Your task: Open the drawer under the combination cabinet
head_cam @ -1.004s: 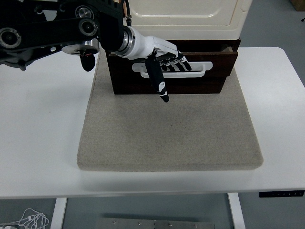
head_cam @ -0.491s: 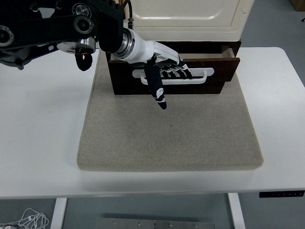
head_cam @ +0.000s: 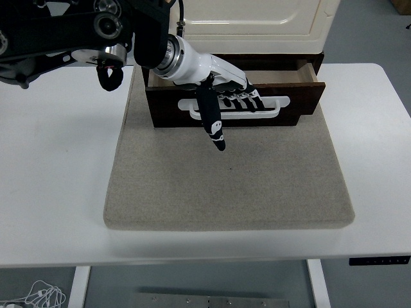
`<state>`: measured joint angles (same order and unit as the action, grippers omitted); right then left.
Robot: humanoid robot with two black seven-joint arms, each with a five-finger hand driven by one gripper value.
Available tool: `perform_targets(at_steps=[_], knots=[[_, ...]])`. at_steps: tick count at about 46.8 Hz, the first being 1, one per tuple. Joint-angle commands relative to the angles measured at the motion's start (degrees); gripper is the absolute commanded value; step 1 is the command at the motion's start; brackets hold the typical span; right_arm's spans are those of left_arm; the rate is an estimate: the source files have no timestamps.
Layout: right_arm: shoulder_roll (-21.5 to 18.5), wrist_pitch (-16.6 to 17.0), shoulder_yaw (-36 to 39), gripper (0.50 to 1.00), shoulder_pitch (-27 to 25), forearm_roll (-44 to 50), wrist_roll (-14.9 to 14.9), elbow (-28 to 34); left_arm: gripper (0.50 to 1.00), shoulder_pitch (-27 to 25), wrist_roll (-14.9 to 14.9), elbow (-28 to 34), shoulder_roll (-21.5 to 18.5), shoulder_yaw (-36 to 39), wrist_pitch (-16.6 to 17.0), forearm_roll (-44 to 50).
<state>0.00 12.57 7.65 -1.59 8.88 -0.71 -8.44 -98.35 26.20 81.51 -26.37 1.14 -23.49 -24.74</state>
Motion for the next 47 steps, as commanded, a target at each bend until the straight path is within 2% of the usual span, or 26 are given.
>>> perform_targets(at_steps=[1, 12, 22, 29, 34, 40, 47], knots=[[0.0, 0.0, 0.0, 0.926, 0.0, 0.0, 0.0, 0.0, 1.0, 0.0, 0.0, 0.3, 0.0, 0.0, -0.5, 0.0], [0.0, 0.0, 0.0, 0.926, 0.0, 0.0, 0.0, 0.0, 1.0, -0.5, 0.0, 0.8, 0.1, -1.5, -0.6, 0.5], [0.0, 0.0, 0.0, 0.926, 0.0, 0.0, 0.0, 0.0, 1.0, -1.2, 0.0, -1.4, 0.4, -5.0, 0.2, 0.7], [0.0, 0.0, 0.0, 0.926, 0.0, 0.0, 0.0, 0.0, 1.0, -1.2, 0.0, -1.4, 0.4, -5.3, 0.6, 0.7], [0.0, 0.0, 0.0, 0.926, 0.0, 0.0, 0.0, 0.0, 1.0, -1.1, 0.0, -1.8, 0.3, -5.2, 2.0, 0.6], [0.0, 0.0, 0.0, 0.926, 0.0, 0.0, 0.0, 0.0, 1.0, -1.1, -0.1, -1.7, 0.0, -5.7, 1.9, 0.9], [0.0, 0.0, 0.0, 0.926, 0.0, 0.0, 0.0, 0.0, 1.0, -1.0, -0.4, -1.7, -0.1, -10.5, 2.0, 1.6]])
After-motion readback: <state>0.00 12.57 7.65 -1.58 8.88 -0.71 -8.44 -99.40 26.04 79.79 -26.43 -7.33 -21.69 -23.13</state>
